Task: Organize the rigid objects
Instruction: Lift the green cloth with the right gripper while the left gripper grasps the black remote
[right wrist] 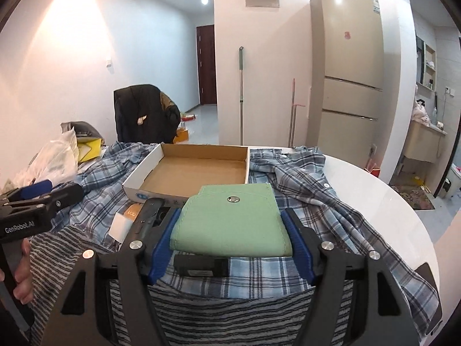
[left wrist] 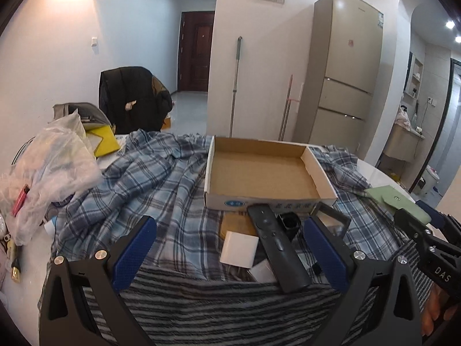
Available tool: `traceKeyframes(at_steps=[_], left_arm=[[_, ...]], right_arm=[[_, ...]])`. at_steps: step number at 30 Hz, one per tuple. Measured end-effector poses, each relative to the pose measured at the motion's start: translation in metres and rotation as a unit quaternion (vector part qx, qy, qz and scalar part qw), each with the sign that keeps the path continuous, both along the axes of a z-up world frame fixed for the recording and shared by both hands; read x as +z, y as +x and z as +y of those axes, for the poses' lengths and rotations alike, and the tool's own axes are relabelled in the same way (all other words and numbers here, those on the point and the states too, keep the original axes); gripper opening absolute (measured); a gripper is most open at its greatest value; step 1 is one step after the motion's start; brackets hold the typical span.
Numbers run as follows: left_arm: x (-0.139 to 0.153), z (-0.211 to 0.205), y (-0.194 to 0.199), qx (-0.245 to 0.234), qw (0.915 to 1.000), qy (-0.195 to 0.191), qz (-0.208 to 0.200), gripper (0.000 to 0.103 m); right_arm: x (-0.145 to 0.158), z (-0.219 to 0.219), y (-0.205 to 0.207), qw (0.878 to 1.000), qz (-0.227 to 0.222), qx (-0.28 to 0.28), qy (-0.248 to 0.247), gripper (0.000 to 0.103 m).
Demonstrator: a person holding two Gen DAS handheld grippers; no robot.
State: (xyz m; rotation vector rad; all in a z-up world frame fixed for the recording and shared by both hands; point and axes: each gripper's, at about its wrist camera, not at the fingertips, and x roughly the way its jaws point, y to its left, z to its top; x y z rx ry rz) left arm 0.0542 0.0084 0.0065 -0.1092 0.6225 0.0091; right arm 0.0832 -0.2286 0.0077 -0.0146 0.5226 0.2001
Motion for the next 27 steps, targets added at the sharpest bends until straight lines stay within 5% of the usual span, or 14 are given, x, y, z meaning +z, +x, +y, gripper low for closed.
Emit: traceKeyframes(at_steps=[2, 4, 8, 10, 15, 27], left_arm=[[-0.004, -0.005, 0.003, -0.006, 0.9999, -0.009, 0.012, 0.098], [-0.011, -0.011, 0.014, -0.024, 0.9986, -0.023, 0.042, 0.077], [-0.03, -0.02, 0.047, -0.042, 0.9882, -0.066, 0.132, 0.073], [-0.039, -0.028, 0.059, -0.049, 0.9825, -0.066, 0.167, 0.056], [-0.065, -0.038, 0.081, -0.054, 0.9625, -0.098, 0.247, 0.055], [-0.073, -0.068, 0.101, -0.042, 0.9593, -0.049, 0.275, 0.054]], right_arm=[[-0.001, -0.003, 0.0, 1.0, -0.006, -0.007, 0.004, 0.069], [-0.002, -0.004, 0.006, 1.0, -0.004, -0.009, 0.01, 0.069], [-0.007, -0.007, 0.006, 1.0, -0.003, -0.009, 0.016, 0.069], [-0.009, -0.009, 0.005, 1.0, -0.008, -0.018, 0.012, 0.069], [-0.012, -0.015, 0.009, 1.0, 0.002, -0.019, 0.022, 0.069], [-0.011, -0.02, 0.007, 0.999, 0.0, -0.017, 0.03, 0.069]])
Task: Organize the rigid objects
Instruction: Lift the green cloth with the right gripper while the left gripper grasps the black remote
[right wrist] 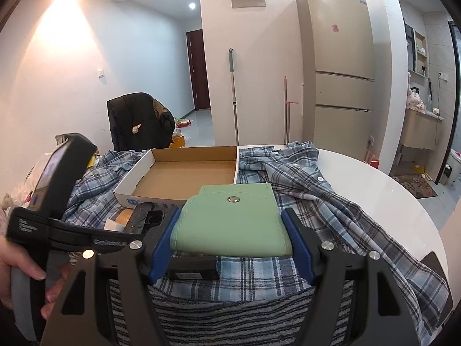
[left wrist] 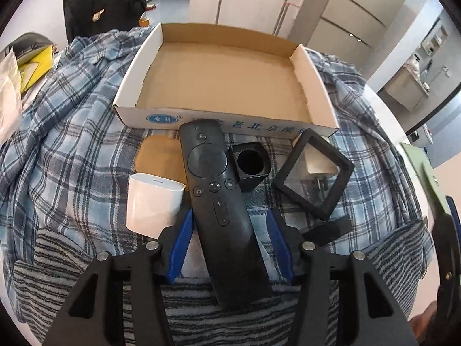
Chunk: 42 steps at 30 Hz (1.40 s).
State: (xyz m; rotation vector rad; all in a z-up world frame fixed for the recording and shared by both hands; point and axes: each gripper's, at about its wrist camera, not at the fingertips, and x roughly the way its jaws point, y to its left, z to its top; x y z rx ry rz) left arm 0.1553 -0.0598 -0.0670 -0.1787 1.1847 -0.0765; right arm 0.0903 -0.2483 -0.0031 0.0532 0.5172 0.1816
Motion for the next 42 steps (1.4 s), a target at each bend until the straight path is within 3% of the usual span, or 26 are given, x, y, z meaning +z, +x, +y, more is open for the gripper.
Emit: traceKeyframes(at_steps=[3, 7, 17, 30, 34, 38, 42], left_arm=[[-0.005, 0.005, 0.005, 0.013, 0.9998, -0.008, 0.015, 0.044], [-0.009, 0.016, 0.007, 0.027, 0.9986, -0.041, 0.018, 0.043], [0.007, 0.011, -0.003, -0.018, 0.9995, -0.023, -0.014, 0.037], [0.009, 0.024, -0.027, -0.038, 0.9981, -0.046, -0.016, 0.037], [0.01, 0.02, -0.034, -0.059, 0.9976, -0.035, -0.011, 0.037], [0.004, 0.02, -0.037, -0.086, 0.9938, -0.062, 0.031, 0.037], [0.002, 0.028, -0.033, -0.07, 0.9927, -0.095, 0.027, 0.037]], right_arm=[[0.001, -0.002, -0.001, 1.0, -0.001, 0.001, 0.005, 0.069], [0.003, -0.004, -0.004, 1.0, -0.005, 0.002, 0.007, 0.069], [0.002, -0.006, -0.002, 1.0, -0.002, -0.001, 0.008, 0.069], [-0.003, -0.004, 0.002, 1.0, 0.001, -0.004, -0.001, 0.069], [-0.003, -0.004, 0.002, 1.0, 0.002, -0.004, -0.002, 0.069], [-0.003, -0.004, 0.002, 1.0, 0.002, -0.005, -0.003, 0.069], [-0.002, -0.004, 0.0, 1.0, -0.001, -0.005, -0.004, 0.069]])
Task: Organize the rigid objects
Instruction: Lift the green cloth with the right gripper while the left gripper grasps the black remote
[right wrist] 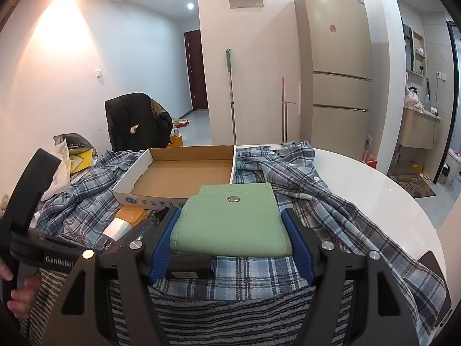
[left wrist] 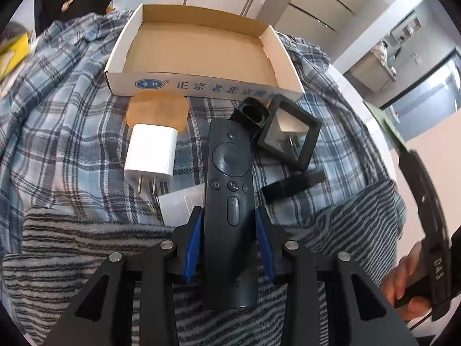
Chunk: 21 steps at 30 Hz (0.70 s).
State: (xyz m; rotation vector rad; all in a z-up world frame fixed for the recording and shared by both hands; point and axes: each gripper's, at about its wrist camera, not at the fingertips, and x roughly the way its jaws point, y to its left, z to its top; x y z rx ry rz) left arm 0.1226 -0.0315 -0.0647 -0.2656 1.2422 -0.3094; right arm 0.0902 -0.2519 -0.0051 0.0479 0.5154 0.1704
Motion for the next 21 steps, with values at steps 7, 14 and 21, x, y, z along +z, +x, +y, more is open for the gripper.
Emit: traceKeyframes(at_steps=[7, 14, 21], left_arm=[[-0.004, 0.012, 0.008, 0.008, 0.9984, -0.051, 0.024, 0.037], [0.021, -0.01, -0.002, 0.001, 0.9849, 0.13, -0.114, 0.014], [0.016, -0.026, -0.011, -0.043, 0.9747, 0.178, -0.129, 0.014]], right_arm=[[0.0, -0.001, 0.001, 1.0, 0.004, -0.003, 0.001, 0.069], [-0.002, 0.001, 0.001, 1.0, 0.001, -0.004, -0.008, 0.069], [-0.005, 0.005, 0.004, 1.0, 0.014, 0.003, -0.014, 0.069]])
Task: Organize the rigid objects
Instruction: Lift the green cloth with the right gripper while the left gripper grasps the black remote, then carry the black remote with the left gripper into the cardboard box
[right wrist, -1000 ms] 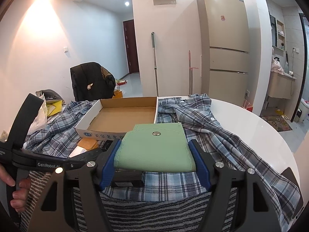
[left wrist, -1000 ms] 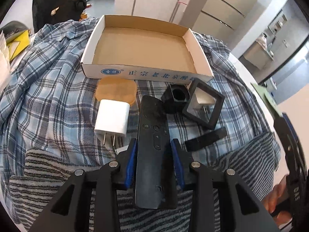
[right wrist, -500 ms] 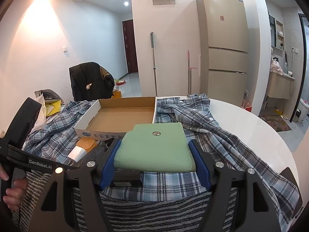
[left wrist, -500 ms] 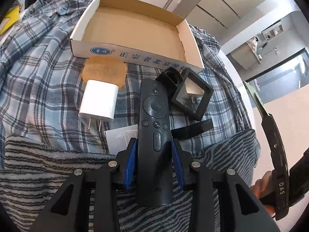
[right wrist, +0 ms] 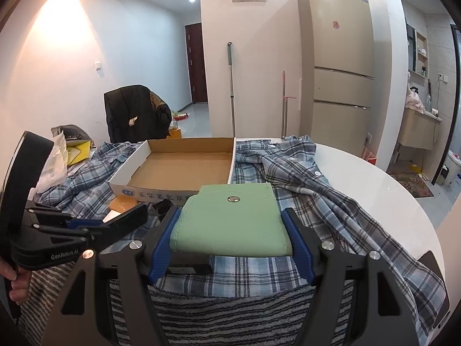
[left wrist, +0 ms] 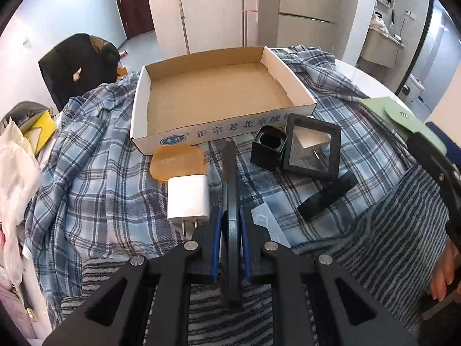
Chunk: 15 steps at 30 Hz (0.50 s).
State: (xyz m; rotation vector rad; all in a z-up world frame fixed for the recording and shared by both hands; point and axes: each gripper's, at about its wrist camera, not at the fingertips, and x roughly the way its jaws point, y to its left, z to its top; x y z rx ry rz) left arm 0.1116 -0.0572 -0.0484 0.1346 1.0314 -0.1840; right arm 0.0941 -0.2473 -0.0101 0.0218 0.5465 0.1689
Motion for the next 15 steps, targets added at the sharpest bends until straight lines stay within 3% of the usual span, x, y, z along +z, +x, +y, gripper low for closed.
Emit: traceKeyframes(at_steps=[3, 8, 15], left_arm=[[-0.003, 0.0, -0.002, 0.004, 0.9999, 0.01, -0.003, 0.014], [-0.022, 0.011, 0.01, 0.024, 0.9988, -0.003, 0.042, 0.016], [-0.02, 0.019, 0.005, 0.02, 0.9992, -0.019, 0.03, 0.015]], right_arm=[[0.001, 0.0, -0.003, 1.0, -0.008, -0.004, -0.006, 0.069], [0.0, 0.0, -0.001, 1.0, -0.001, -0.003, -0.004, 0.069], [-0.001, 0.002, 0.0, 1.0, 0.001, -0.002, -0.01, 0.069]])
